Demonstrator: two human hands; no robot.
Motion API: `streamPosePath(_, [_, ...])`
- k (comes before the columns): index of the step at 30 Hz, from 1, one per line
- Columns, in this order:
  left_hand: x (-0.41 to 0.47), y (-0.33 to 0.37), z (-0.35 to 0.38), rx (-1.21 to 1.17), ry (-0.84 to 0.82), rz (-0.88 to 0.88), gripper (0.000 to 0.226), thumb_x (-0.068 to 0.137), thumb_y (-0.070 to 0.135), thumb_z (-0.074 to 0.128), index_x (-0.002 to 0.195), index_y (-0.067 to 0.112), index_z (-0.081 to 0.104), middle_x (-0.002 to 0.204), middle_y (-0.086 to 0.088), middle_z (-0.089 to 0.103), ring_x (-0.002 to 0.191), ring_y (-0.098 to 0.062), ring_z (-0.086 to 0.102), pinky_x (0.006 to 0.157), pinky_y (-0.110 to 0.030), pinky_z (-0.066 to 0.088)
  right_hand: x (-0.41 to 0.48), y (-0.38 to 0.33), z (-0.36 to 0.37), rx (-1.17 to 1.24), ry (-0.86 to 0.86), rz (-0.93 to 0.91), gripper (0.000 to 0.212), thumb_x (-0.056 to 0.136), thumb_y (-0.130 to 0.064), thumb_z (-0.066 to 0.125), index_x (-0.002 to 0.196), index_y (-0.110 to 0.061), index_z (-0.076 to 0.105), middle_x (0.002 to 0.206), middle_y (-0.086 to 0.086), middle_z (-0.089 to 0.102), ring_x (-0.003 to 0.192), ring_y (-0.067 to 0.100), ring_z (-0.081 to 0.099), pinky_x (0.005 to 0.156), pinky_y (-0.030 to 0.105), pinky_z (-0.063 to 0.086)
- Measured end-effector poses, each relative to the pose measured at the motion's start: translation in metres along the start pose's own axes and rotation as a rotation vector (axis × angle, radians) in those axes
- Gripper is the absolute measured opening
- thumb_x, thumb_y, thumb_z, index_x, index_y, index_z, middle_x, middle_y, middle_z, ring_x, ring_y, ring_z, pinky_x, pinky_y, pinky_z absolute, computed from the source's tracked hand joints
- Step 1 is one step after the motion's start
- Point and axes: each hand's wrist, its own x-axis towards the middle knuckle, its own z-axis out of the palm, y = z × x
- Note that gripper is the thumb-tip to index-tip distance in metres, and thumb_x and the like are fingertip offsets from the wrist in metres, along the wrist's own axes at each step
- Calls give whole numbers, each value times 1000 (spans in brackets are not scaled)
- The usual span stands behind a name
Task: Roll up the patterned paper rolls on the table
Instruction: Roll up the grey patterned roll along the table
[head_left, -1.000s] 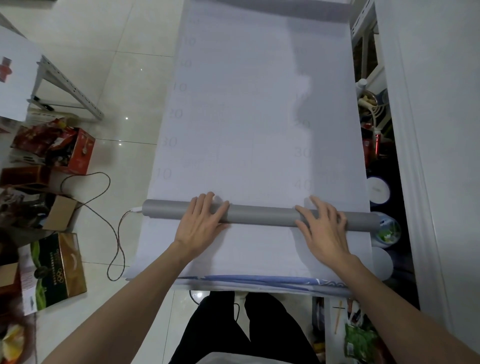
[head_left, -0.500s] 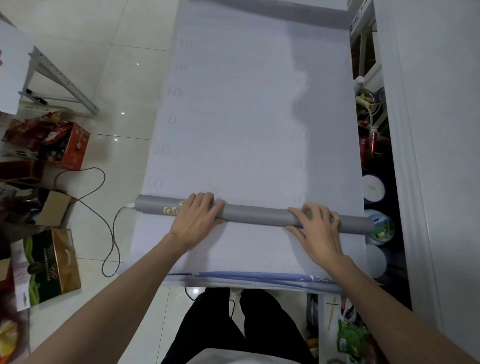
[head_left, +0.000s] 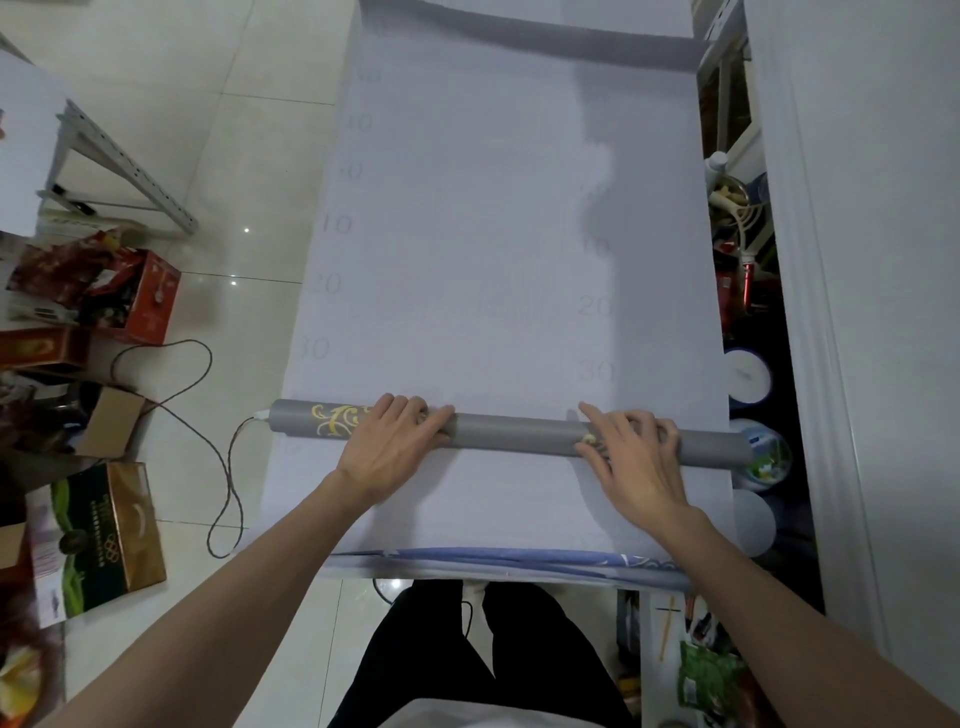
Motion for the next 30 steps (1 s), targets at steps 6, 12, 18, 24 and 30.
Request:
streamPosePath(6, [-1, 3, 0, 17, 20, -8, 47, 90, 46, 66, 123, 14, 57, 107, -15, 54, 88, -32, 51, 79, -43, 46, -1, 2, 4, 1, 1, -16, 55, 86, -59, 61, 136, -36, 54, 123, 3, 51, 112, 29, 48, 92, 46, 31])
streamPosePath(12, [5, 3, -3, -14, 5, 1, 37, 104, 39, 34, 127, 16, 51, 105, -11, 59, 85, -30, 55, 83, -41, 46, 7, 3, -3, 27, 14, -11, 44, 98, -55, 33, 129, -33, 56, 122, -8, 61, 113, 24, 49, 92, 44, 30])
streamPosePath(18, [8, 11, -3, 36, -38, -94, 50, 93, 53, 58, 124, 14, 56, 102, -13, 53, 82, -30, 49, 78, -41, 43, 9, 1, -1, -12, -22, -20, 52, 87, -56, 60, 133, -32, 56, 125, 4, 53, 113, 30, 49, 93, 46, 31])
streamPosePath(24, [-2, 10, 6, -3, -7, -52, 40, 102, 45, 37, 123, 13, 50, 112, -11, 56, 91, -29, 51, 94, -43, 43, 6, 3, 2, 118, 37, -9, 37, 95, -53, 46, 125, -33, 54, 119, -8, 60, 114, 19, 43, 94, 43, 28])
streamPosePath(30, [-3, 13, 5, 42, 20, -108, 44, 94, 48, 58, 117, 11, 57, 104, -14, 52, 85, -31, 47, 81, -44, 44, 3, 2, 7, 58, 37, -18, 47, 87, -60, 57, 126, -35, 57, 122, -3, 48, 111, 26, 45, 92, 44, 29])
